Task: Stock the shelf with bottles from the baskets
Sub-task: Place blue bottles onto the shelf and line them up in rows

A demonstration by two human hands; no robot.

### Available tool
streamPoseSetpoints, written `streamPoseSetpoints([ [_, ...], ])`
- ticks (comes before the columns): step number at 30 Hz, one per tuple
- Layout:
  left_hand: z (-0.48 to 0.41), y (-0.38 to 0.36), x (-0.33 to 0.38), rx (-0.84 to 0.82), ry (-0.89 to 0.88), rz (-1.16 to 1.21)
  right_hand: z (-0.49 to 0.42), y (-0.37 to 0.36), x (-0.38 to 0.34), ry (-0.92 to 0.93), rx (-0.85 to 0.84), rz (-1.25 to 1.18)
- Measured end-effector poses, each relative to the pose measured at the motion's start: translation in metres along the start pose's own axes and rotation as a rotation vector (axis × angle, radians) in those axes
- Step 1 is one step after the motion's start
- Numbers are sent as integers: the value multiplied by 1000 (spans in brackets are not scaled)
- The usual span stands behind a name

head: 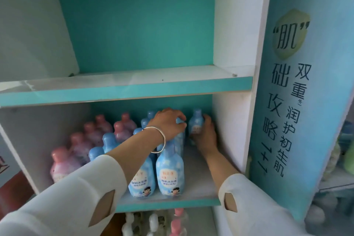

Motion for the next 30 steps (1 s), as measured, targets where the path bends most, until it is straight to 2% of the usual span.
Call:
streamPoseSetpoints([
  [5, -5, -9, -2, -5, -12, 9, -3, -6, 7, 4, -16, -35],
  [12, 6, -2, -2, 49, -24, 82, 8, 1, 6, -81, -98, 93],
  [17, 38, 18, 10, 144, -15, 127, 36, 23, -13, -25, -80, 112],
  [25, 126, 49, 16, 268, -16, 54, 109, 80, -60, 195, 1, 31],
  [30, 194, 63, 3, 280, 19, -29, 166, 96, -95, 326, -39, -12],
])
Point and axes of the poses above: each hand's wrist, its own z-axis away from the middle knuckle, its own y-axis out of the back of the hand, x = y × z, the point moved 1 cm from there along -z, towards the middle knuckle, and after that the axes turned 6 degrees about x, right-handed, at the moved point
